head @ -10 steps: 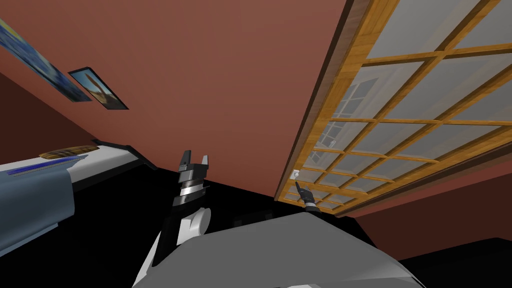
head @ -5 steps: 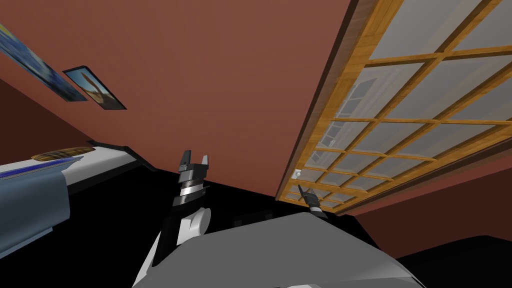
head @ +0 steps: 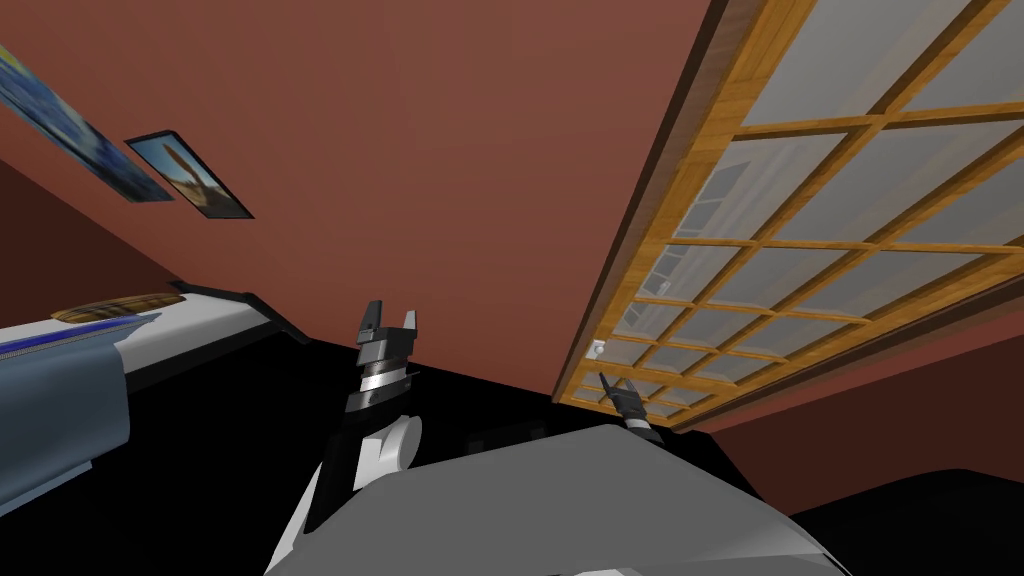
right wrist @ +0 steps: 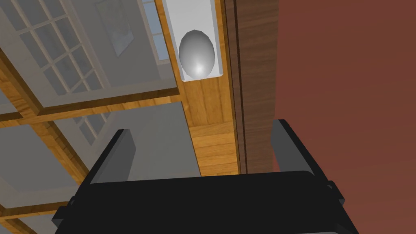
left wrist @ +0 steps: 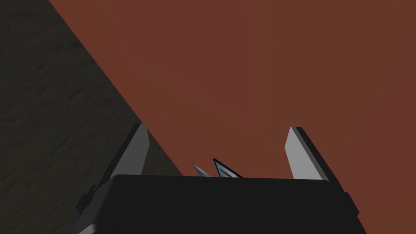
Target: Pull the door open
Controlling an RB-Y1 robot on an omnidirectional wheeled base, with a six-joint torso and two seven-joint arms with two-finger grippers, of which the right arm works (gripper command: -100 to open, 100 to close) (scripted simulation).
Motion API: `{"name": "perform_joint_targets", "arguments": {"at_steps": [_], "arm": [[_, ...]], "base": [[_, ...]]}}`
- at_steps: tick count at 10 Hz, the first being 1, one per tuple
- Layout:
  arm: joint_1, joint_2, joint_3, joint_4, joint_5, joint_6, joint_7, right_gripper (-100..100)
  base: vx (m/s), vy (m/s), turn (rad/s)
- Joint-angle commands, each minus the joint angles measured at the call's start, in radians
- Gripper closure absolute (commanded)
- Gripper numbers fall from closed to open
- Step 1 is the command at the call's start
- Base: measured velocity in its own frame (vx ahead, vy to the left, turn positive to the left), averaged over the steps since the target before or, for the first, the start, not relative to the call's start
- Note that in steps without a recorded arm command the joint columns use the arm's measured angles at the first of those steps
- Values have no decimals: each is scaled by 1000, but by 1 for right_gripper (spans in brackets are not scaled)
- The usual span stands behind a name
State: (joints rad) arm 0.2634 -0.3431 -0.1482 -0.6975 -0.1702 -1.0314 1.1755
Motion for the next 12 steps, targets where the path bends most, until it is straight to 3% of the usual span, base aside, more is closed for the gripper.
{"name": "perform_joint_targets", "arguments": {"at_steps": [1,7,8,12], "arm": [[-8,0,-3,5,-1,3,3,-100],[-29,4,-15,13,-6,20,15,-100],[-29,4,-15,13,-6,20,15,100],[-29,4,-15,13,-6,20,15,100]], "base": [[157,-79,30],[172,-73,28],[-22,15,11],[-11,3,4]]}}
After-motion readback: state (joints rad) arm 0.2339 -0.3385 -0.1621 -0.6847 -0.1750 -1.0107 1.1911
